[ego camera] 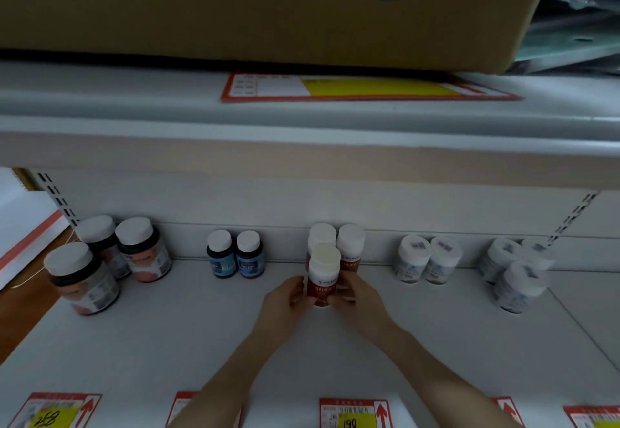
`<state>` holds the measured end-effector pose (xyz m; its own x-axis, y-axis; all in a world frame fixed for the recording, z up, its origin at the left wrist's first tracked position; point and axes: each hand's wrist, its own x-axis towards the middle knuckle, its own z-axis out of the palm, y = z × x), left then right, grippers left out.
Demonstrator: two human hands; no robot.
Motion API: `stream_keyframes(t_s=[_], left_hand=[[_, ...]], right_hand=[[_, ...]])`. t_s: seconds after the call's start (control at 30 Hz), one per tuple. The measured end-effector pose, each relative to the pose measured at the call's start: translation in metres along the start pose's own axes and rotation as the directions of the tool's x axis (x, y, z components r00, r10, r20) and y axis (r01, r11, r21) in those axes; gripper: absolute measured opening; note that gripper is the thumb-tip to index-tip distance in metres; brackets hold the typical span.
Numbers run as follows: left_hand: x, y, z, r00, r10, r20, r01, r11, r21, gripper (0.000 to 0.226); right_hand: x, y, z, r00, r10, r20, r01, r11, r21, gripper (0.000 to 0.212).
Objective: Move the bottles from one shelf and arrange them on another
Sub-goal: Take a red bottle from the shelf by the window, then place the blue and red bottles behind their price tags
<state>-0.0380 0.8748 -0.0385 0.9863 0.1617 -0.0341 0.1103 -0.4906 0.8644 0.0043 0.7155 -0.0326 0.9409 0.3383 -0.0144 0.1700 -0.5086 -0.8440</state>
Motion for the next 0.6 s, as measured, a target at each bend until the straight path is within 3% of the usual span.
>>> stream_keyframes(t_s=[0.3, 0.6], left_hand=[[-0.023, 0.010, -0.011, 1.000, -0.029, -0.011, 0.029, 0.999, -0.020, 0.041], [-0.067, 0.026, 0.013, 0.996, 0.034, -0.081, -0.047, 0.986, -0.162, 0.018]], right_hand=[[-0.020, -0.012, 0.004, 0.998, 0.037, -0.041, -0.036, 0.999, 0.015, 0.035], [-0.072, -0.007, -0.001, 0.956, 0.127, -0.263, -0.134, 0.991, -0.010, 0.031]])
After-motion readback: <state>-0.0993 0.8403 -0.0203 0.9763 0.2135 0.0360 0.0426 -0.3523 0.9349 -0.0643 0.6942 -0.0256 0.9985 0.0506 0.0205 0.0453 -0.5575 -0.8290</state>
